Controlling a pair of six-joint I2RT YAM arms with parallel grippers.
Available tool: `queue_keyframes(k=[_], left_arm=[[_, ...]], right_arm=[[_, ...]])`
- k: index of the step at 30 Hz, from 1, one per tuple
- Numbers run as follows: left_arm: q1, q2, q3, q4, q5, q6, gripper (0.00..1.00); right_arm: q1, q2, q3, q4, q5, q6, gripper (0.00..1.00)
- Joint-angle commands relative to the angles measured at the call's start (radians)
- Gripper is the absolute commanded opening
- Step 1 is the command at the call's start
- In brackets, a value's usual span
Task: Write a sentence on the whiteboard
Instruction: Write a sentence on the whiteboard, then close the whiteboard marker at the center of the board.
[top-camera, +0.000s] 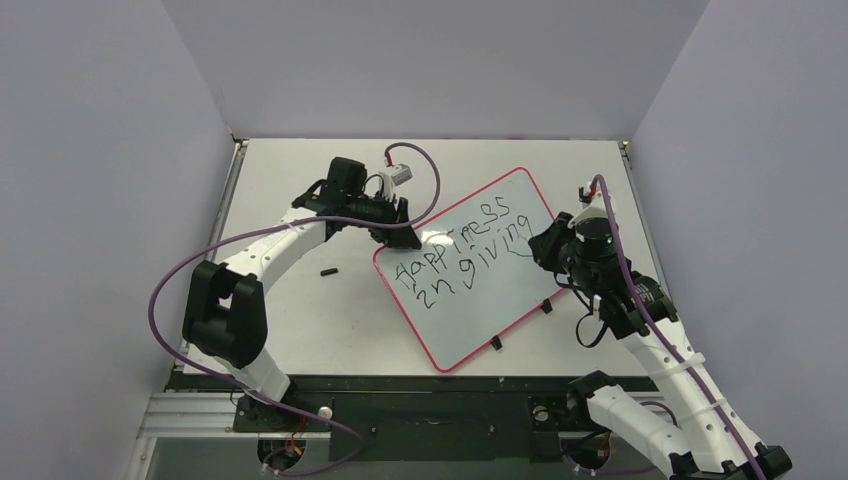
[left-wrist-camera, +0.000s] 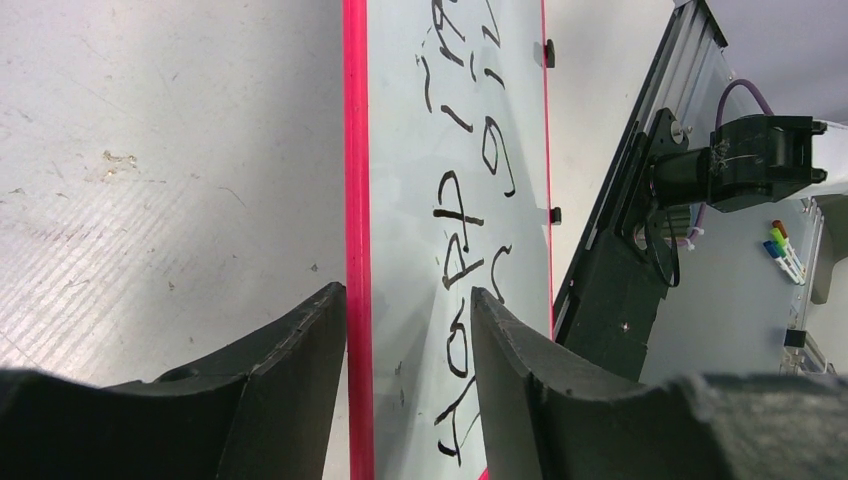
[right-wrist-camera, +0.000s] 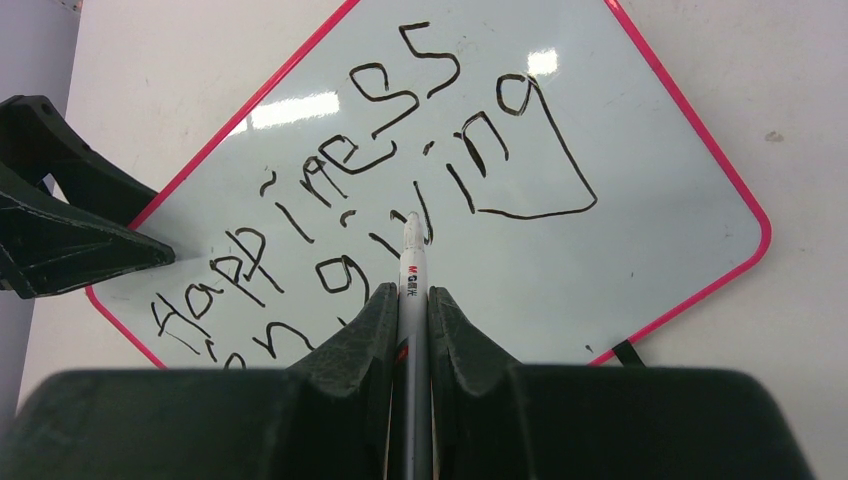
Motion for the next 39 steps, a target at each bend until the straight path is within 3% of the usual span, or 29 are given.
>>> queue_keyframes(k=[1,10,15,27,33,39], left_arm=[[0.002,-0.036,0.027,0.050,-0.014,0.001,0.46],[0.021,-0.075,0.043,0.094,-0.100,-0.050,0.53],[0.049,-0.135,0.034,0.136,-0.186,-0.149,0.54],[0.078,-0.408,-0.151,0.002,-0.791,-0.367,0.59],[0.094,-0.503,-0.323,-0.060,-1.073,-0.613,0.61],[0.098,-0.619,-0.528,0.038,-1.305,-0.894,0.66]], right_arm=[[0.008,-0.004,-0.003,0.017,0.021,-0.009,0.00],[0.008,-0.009,0.000,0.017,0.022,-0.011,0.00],[0.008,-0.011,0.007,0.017,0.021,-0.011,0.00],[0.010,0.002,0.014,0.027,0.000,-0.005,0.00],[0.013,0.009,0.010,0.040,-0.007,-0.001,0.00],[0.015,0.006,0.009,0.041,-0.008,-0.005,0.00]])
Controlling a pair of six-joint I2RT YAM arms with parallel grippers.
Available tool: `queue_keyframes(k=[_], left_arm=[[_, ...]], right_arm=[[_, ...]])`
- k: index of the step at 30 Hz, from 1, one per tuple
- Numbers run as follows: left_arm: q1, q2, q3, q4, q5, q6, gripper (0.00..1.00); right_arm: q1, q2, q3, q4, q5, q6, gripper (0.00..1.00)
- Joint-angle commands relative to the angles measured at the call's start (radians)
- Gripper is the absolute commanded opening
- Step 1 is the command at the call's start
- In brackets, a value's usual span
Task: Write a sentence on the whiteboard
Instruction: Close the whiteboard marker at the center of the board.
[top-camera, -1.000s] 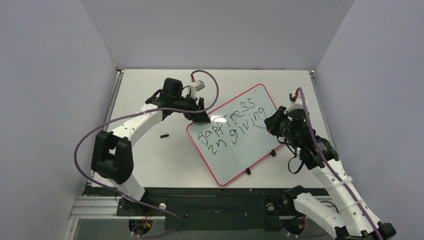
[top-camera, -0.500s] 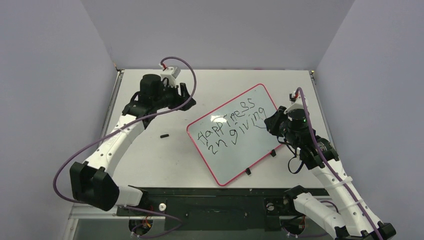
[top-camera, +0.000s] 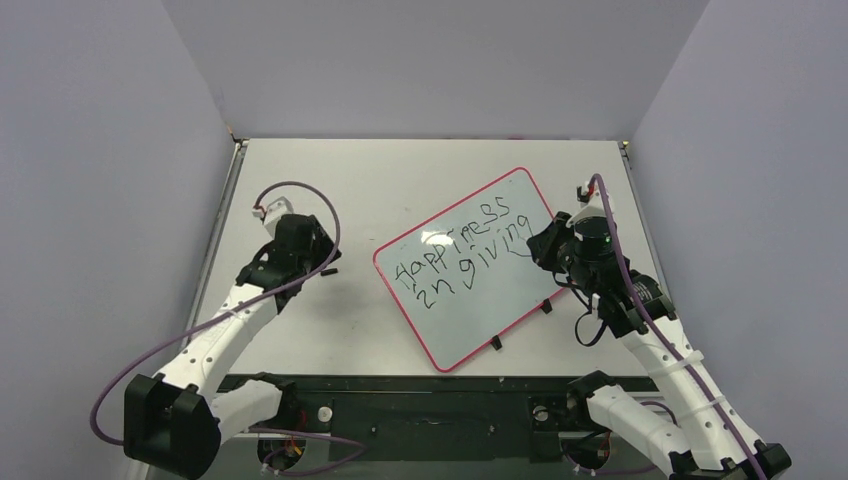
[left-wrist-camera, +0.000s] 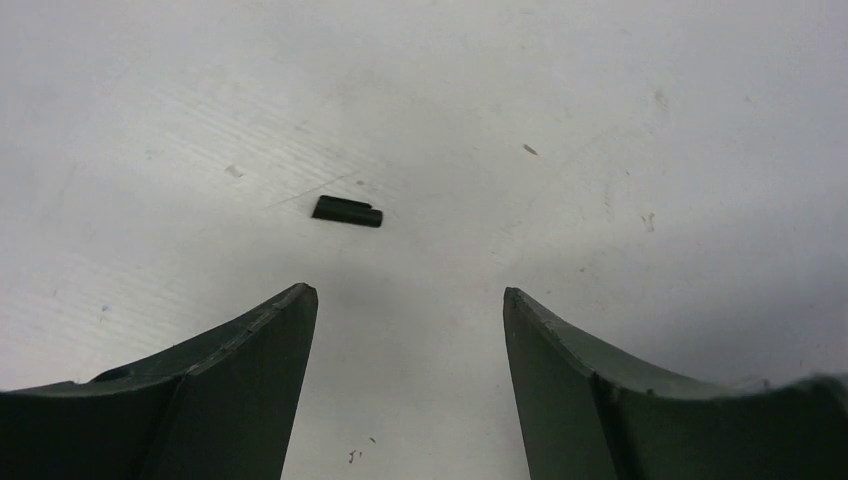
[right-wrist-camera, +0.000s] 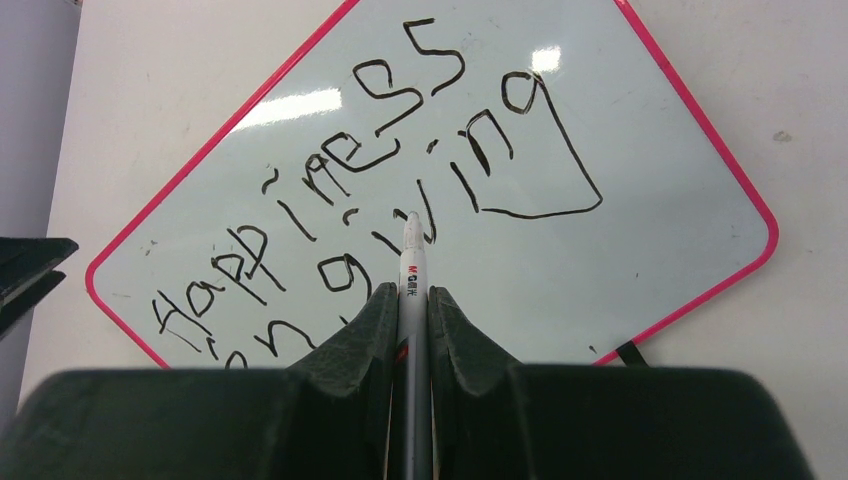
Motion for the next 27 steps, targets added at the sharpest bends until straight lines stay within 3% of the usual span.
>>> queue_keyframes(k=[1,3,5,9,11,13,27], left_arm=[[0.009,-0.102,-0.102,0.082,-0.248,-0.289,0.66],[0.026,-0.095,-0.123,0.057,-0.287,-0.404,0.66],[0.047,-0.046,-0.088,-0.068,-0.312,-0.566,0.66],[0.095,0.092,0.014,-0.249,-0.224,-0.771,0.57],[0.118,0.146,0.033,-0.251,-0.139,-0.806,0.49],[0.126,0.181,0.032,-0.243,-0.065,-0.854,0.47],[0.131,0.444,0.185,-0.317,0.074,-1.008,0.48]], right_arm=[[0.009,-0.004,0.008,0.036,0.000,-0.004,0.00],[0.010,-0.007,0.002,0.036,0.004,-0.005,0.00],[0.009,-0.008,-0.002,0.036,0.009,-0.008,0.00],[0.009,-0.005,-0.003,0.038,0.010,-0.011,0.00],[0.009,-0.005,-0.002,0.039,0.013,-0.014,0.00],[0.008,-0.009,-0.001,0.038,0.016,-0.018,0.00],[0.005,-0.004,-0.023,0.047,0.029,-0.027,0.00]])
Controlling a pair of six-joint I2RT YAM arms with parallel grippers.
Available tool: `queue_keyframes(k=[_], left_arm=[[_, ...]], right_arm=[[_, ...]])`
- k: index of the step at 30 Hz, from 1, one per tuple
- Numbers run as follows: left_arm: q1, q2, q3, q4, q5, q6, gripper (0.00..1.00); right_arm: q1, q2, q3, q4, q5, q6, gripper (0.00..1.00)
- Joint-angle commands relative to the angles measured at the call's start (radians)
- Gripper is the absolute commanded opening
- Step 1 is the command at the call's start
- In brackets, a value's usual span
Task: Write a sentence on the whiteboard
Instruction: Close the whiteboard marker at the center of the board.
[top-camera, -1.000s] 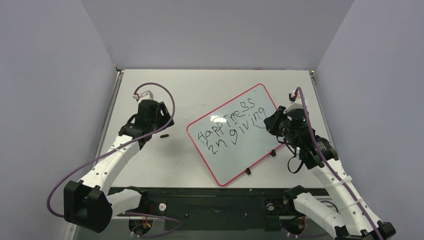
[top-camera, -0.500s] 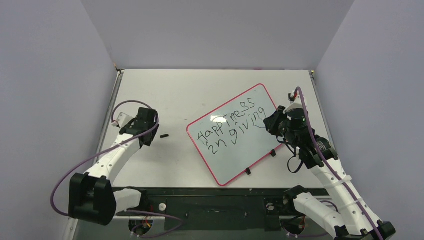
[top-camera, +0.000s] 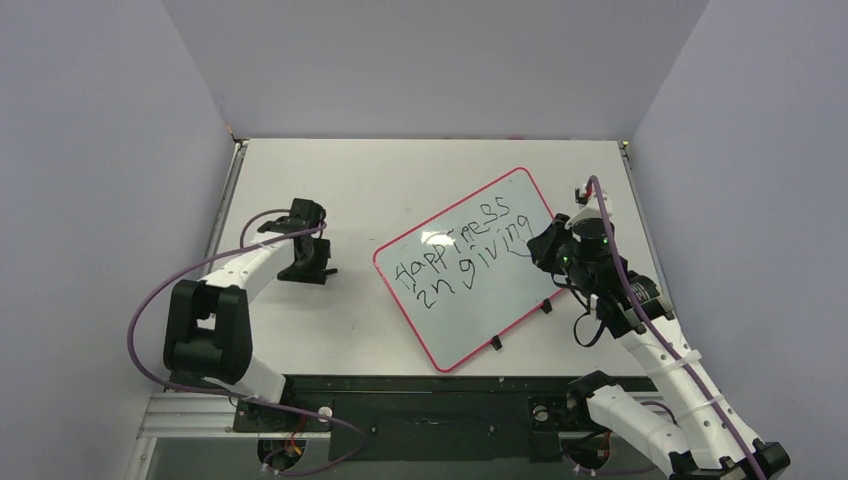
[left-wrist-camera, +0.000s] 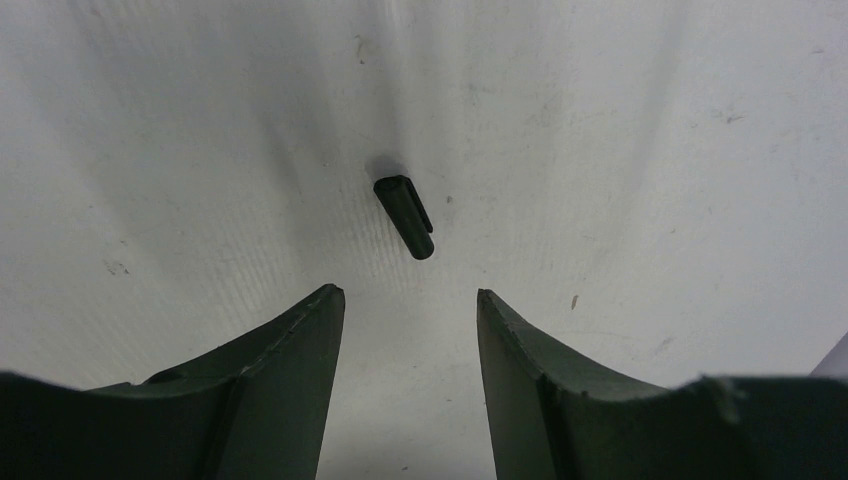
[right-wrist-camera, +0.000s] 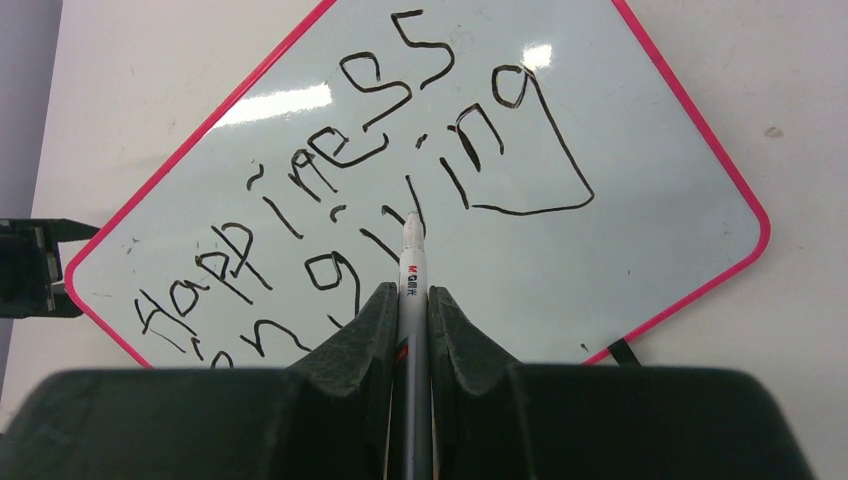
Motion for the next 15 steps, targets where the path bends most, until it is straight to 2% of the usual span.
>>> queue_keyframes(k=[1,15], left_arm=[[0.007,0.096,0.068,-0.046,0.051,-0.081,0.48],[0.027,0.231,0.116,-0.071,0.048,-0.152,0.46]], right_arm=[[0.004,-0.003,-0.007,0.045,0.022,-0.018,0.00],[-0.011,0.018,-0.018,0.058,0.005,-0.035,0.00]])
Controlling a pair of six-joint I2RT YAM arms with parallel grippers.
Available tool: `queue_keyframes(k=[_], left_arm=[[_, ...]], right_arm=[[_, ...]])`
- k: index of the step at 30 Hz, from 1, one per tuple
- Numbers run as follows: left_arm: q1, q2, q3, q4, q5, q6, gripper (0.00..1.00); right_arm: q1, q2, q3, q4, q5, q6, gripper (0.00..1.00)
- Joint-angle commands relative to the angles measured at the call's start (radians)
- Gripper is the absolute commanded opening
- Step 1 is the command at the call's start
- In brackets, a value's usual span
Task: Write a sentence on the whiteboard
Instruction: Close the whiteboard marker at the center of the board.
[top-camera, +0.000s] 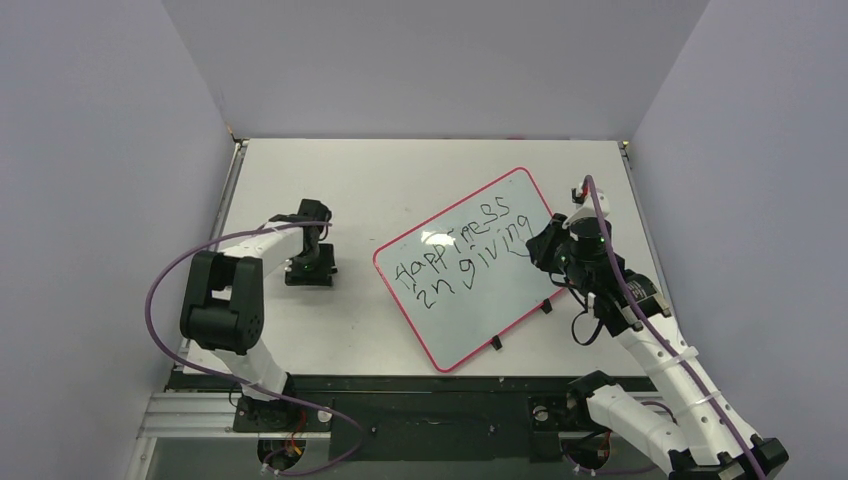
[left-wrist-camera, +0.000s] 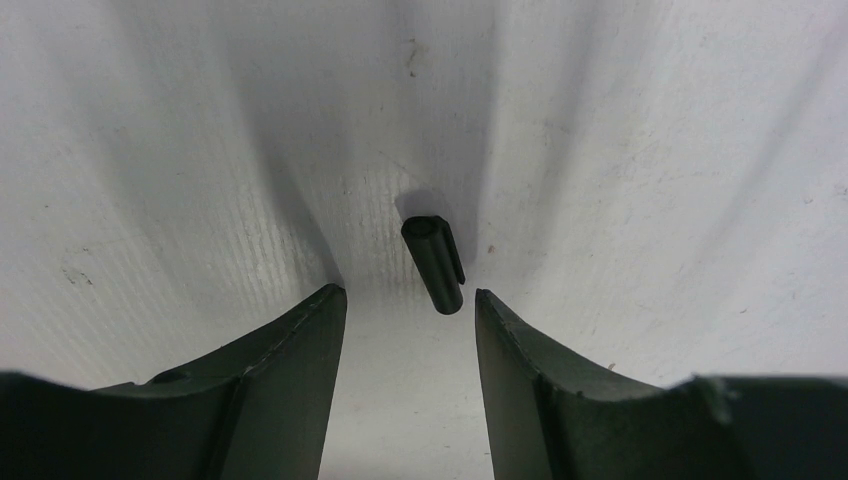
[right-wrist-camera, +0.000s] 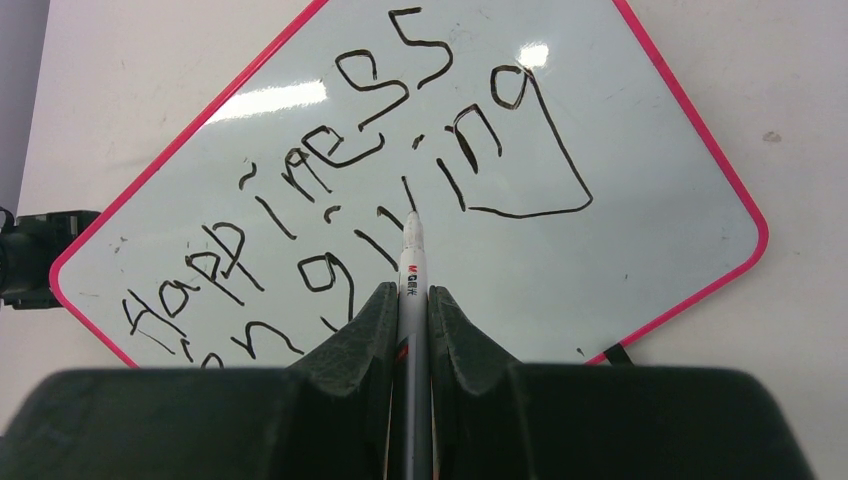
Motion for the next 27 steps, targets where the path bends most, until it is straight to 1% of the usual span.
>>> queue_keyframes(k=[1,6,8,9,11,16,21,23,24,25,26,27], left_arm=[[0.020,0.028,0.038,-0.033,-0.015,-0.045,0.46],[0.036,0.058,0.054,-0.050,-0.030,-0.046,0.42],[0.041,0.067,0.058,-0.051,-0.029,-0.043,0.36],[0.046,0.072,0.059,-0.051,-0.030,-0.044,0.32],[0.053,0.081,0.063,-0.050,-0.030,-0.044,0.28],[0.079,0.116,0.099,-0.093,-0.040,-0.014,0.29],[0.099,0.144,0.101,-0.081,-0.029,0.024,0.30],[0.102,0.144,0.096,-0.072,-0.029,0.040,0.26],[0.105,0.144,0.094,-0.068,-0.029,0.049,0.20],[0.106,0.145,0.088,-0.056,-0.028,0.056,0.17],[0.108,0.146,0.082,-0.048,-0.026,0.068,0.08],[0.109,0.145,0.079,-0.031,-0.020,0.076,0.03]], right_arm=[[-0.011,0.006,-0.007,0.042,0.002,-0.017,0.00],[-0.027,0.015,-0.011,0.048,-0.015,-0.021,0.00],[-0.035,0.017,-0.012,0.049,-0.021,-0.022,0.00],[-0.036,0.018,-0.013,0.051,-0.024,-0.023,0.00],[-0.044,0.018,-0.013,0.052,-0.032,-0.025,0.00],[-0.066,0.014,-0.013,0.051,-0.037,-0.029,0.00],[-0.085,0.010,-0.014,0.050,-0.072,-0.032,0.00],[-0.088,0.009,-0.014,0.049,-0.073,-0.035,0.00],[-0.088,0.009,-0.014,0.048,-0.074,-0.035,0.00],[-0.090,0.008,-0.014,0.046,-0.075,-0.036,0.00],[-0.090,0.008,-0.014,0.045,-0.076,-0.036,0.00],[-0.090,0.008,-0.014,0.044,-0.078,-0.037,0.00]])
